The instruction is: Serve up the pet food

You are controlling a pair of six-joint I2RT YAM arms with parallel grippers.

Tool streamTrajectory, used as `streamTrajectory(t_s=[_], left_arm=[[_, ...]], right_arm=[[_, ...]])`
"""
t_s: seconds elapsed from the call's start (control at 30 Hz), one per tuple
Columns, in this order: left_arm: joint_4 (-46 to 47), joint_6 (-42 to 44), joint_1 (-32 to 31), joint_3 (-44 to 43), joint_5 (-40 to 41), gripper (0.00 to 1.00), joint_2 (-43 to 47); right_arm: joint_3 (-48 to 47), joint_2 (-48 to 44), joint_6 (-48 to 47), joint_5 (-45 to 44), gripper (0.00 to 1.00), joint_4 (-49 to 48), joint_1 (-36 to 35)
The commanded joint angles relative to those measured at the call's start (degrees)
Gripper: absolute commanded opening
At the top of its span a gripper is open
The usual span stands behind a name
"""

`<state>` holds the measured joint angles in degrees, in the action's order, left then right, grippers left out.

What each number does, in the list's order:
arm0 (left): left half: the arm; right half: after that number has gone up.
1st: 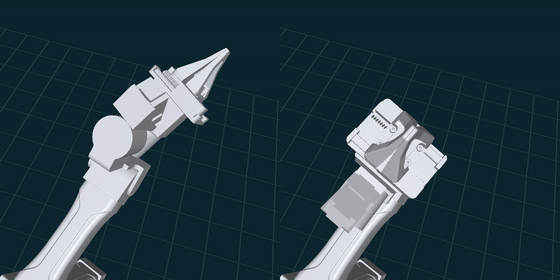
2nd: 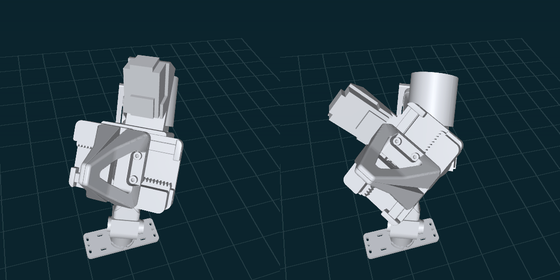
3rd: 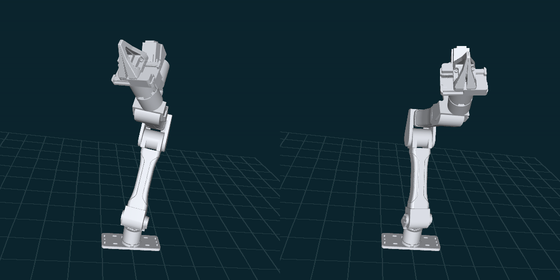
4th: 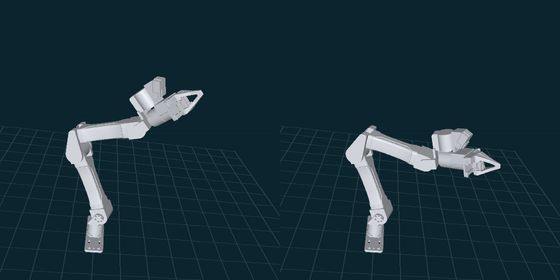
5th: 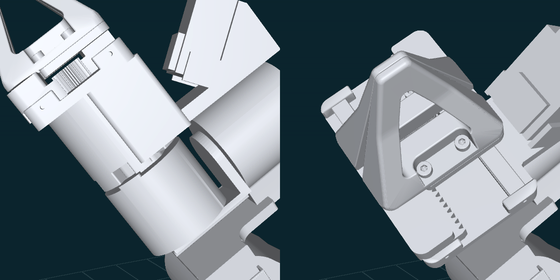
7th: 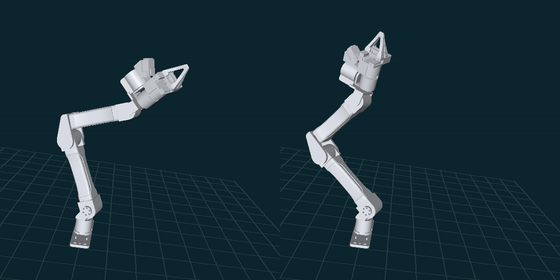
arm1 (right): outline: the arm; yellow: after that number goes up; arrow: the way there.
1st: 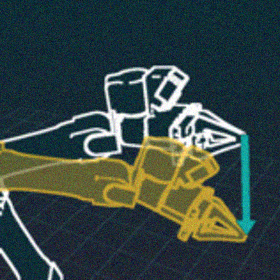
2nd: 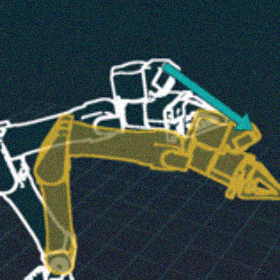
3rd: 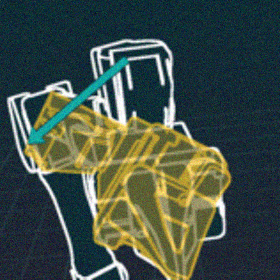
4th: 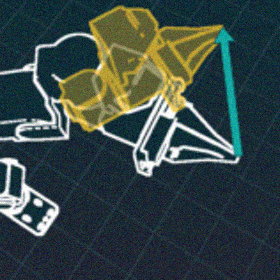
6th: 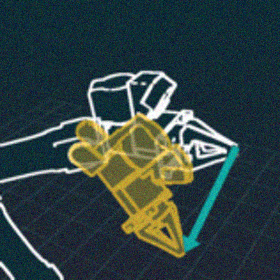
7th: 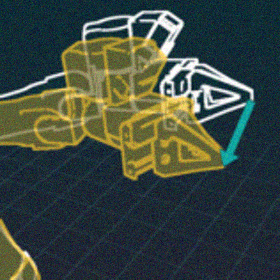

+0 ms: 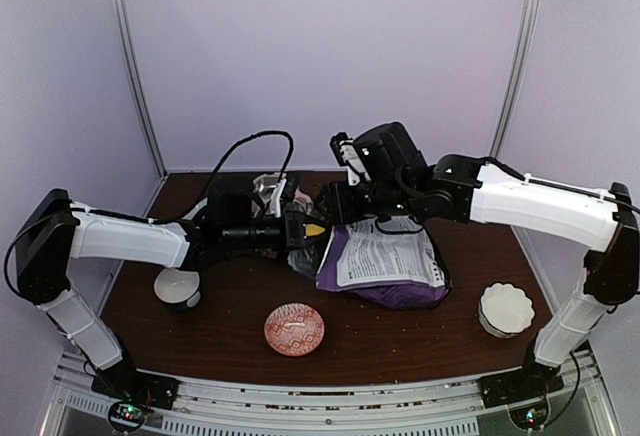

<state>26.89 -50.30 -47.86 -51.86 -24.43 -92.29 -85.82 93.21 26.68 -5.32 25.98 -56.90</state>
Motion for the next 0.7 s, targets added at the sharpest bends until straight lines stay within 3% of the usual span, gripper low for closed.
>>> streamTrajectory(t_s=[0.0, 0.23, 0.37, 0.5, 0.67], left_arm=[[10.1, 1.6, -1.0, -0.8, -3.2, 0.00, 3.6], [9.6, 1.8, -0.9, -1.1, -3.2, 0.00, 3.9], [9.4, 1.6, -0.9, -0.3, -2.9, 0.00, 4.8], [9.9, -0.3, -0.7, 1.9, -2.3, 0.00, 6.6], [14.3, -6.3, 0.5, 5.9, -3.6, 0.00, 8.8]], right_arm=[[-4.8, 3.3, -2.1, -6.9, 0.50, 5.5, -1.2], [-5.9, 6.3, -1.4, -13.6, 0.29, 9.1, -2.0], [-5.6, 5.3, 1.1, -20.4, 0.02, 12.7, -2.0], [-2.1, 0.1, 1.8, -24.2, 0.00, 10.7, -1.6], [3.1, -5.8, 2.3, -22.3, 0.00, 7.2, 0.3]])
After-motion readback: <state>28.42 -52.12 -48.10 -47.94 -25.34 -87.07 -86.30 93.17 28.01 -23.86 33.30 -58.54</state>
